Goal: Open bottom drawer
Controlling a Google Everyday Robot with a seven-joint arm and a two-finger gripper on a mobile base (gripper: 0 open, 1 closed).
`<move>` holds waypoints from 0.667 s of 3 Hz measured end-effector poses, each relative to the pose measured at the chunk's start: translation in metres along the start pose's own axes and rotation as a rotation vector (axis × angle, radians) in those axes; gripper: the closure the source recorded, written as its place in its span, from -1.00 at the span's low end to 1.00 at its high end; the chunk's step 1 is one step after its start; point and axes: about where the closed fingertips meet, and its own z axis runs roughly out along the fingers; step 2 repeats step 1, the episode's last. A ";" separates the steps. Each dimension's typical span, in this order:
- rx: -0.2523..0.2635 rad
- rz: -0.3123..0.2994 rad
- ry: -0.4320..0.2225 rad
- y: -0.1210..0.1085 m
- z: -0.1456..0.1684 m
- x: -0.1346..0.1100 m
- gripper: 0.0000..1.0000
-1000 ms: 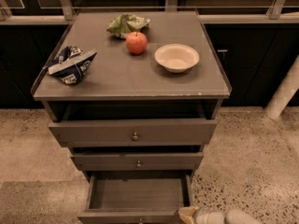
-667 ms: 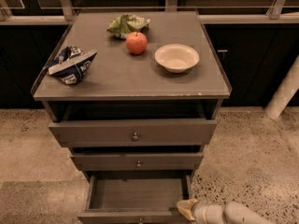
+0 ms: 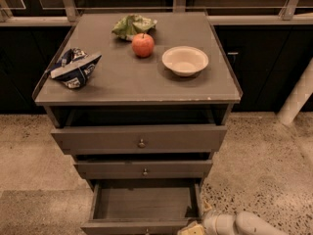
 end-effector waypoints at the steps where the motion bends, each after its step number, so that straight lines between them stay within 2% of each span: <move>1: 0.000 0.000 0.000 0.000 0.000 0.000 -1.00; 2: 0.000 0.000 0.000 0.000 0.000 0.000 -1.00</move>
Offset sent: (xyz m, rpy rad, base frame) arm 0.0000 0.0000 0.0000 0.0000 0.0000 0.0000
